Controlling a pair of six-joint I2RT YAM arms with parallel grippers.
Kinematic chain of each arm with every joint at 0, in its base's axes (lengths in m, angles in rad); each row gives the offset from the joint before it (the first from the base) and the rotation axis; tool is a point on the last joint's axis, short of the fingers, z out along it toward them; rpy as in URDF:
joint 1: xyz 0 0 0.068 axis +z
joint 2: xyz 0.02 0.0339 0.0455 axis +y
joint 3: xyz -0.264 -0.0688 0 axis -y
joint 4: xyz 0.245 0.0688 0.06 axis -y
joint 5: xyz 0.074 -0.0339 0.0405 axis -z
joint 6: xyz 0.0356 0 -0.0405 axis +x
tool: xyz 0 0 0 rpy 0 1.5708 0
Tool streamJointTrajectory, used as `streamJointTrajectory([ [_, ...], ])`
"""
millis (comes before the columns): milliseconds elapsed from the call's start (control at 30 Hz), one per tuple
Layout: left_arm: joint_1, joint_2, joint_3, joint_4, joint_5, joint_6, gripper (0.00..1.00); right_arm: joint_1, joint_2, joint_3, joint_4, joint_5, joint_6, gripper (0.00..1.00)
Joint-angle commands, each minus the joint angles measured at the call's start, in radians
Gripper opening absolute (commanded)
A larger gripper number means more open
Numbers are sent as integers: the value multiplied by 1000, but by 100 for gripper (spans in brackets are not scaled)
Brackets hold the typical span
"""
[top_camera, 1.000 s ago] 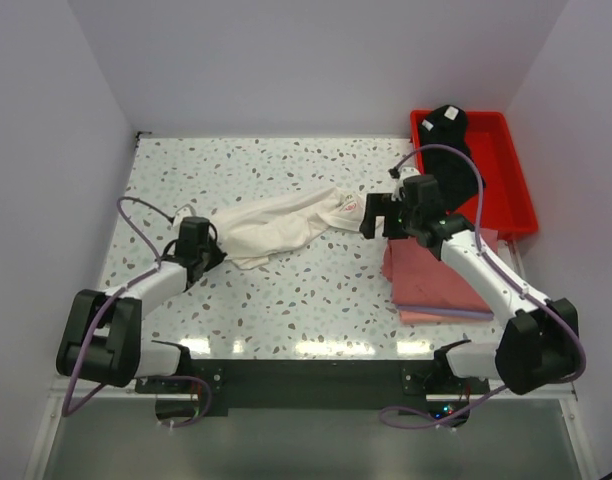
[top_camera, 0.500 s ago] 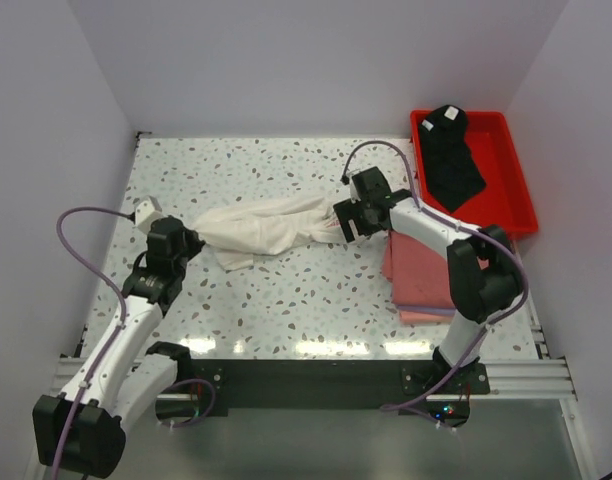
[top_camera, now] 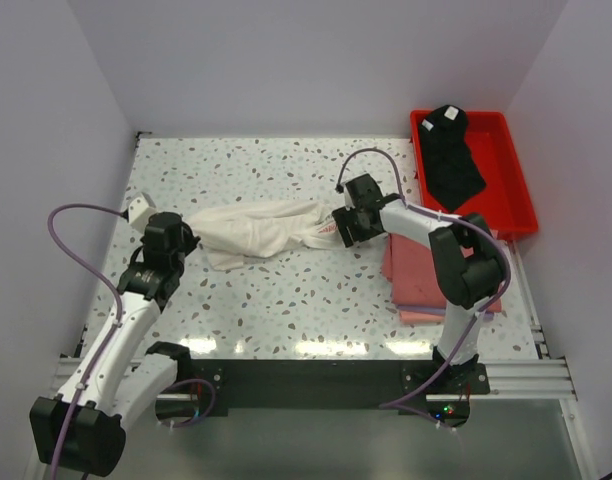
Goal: Fold and stack the t-shirts
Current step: Flatten the tshirt out
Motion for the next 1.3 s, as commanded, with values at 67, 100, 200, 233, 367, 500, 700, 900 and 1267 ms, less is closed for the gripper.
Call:
streamJointTrajectory([
  [67,6,-4,67,9,-65,-28,0,5,17,3,33,-27,95,44],
  [100,6,-7,79,9,-76,-28,0,5,14,3,38,-26,100,18],
  [200,6,-13,140,6,-92,-23,0,8,-41,24,24,-23,106,0],
  [233,6,-16,161,1,-96,-13,0,7,-70,32,16,-15,106,0],
  [367,6,-57,293,-4,-113,20,0,8,-304,122,-77,-1,103,0],
  [500,6,-114,462,12,-110,27,0,8,-503,200,-136,-44,105,0],
  [700,6,-146,764,10,-90,144,0,10,-699,401,-192,-116,102,0],
  [900,4,-116,1040,9,-16,237,0,10,-759,696,-281,-228,71,0],
  [1267,4,37,1143,78,38,228,0,8,-692,829,-219,-221,17,0],
])
